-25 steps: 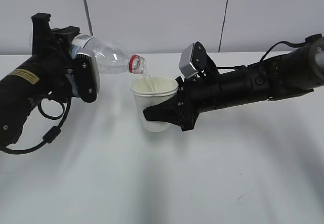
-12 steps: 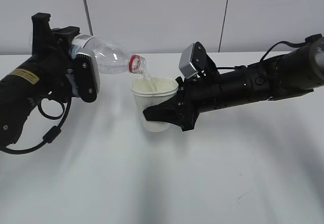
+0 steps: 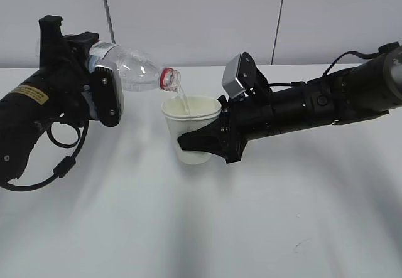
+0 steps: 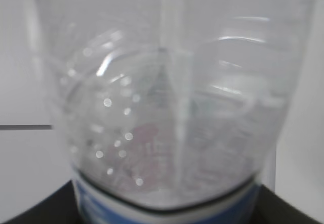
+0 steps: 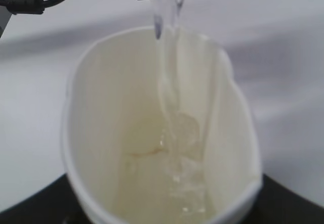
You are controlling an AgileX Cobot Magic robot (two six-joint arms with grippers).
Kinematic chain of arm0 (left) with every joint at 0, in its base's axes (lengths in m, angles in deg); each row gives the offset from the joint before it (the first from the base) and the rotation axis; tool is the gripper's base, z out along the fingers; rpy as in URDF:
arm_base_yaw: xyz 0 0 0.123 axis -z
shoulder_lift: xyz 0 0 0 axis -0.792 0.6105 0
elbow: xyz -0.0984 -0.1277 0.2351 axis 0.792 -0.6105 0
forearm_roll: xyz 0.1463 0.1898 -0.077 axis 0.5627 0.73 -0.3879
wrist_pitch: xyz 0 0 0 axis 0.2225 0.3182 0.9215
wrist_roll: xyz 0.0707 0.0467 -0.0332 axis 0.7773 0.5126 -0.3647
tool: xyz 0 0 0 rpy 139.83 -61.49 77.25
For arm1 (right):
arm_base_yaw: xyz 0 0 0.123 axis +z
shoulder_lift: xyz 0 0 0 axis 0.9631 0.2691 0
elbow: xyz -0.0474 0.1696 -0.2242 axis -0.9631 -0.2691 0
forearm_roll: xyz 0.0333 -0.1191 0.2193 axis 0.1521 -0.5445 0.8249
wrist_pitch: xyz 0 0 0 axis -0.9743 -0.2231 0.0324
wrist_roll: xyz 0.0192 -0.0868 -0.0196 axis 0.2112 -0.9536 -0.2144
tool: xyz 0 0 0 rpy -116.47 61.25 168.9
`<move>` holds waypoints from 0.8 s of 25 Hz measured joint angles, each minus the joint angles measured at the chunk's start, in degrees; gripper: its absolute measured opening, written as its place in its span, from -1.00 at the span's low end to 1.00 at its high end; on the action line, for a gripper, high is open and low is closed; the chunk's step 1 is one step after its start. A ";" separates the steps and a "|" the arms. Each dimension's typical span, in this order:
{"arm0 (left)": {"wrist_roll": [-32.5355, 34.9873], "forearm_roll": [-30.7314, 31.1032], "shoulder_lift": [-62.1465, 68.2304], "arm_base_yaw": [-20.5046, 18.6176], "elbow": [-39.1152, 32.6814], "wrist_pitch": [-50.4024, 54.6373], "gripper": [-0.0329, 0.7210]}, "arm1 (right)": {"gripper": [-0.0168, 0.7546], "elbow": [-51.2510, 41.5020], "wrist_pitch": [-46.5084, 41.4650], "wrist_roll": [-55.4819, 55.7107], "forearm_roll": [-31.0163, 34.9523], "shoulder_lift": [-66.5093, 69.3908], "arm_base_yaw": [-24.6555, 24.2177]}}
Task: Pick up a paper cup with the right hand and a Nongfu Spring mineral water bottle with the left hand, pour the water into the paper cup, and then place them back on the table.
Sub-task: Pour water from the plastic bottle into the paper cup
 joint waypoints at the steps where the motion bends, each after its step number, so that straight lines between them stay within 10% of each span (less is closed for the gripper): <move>1: 0.00 0.00 0.00 0.00 0.00 -0.05 0.06 | 0.05 0.00 0.00 0.00 0.00 0.00 0.00; 20: 0.00 -0.91 0.00 0.00 0.00 -0.18 0.06 | 0.05 0.00 -0.21 0.00 -0.12 0.00 0.00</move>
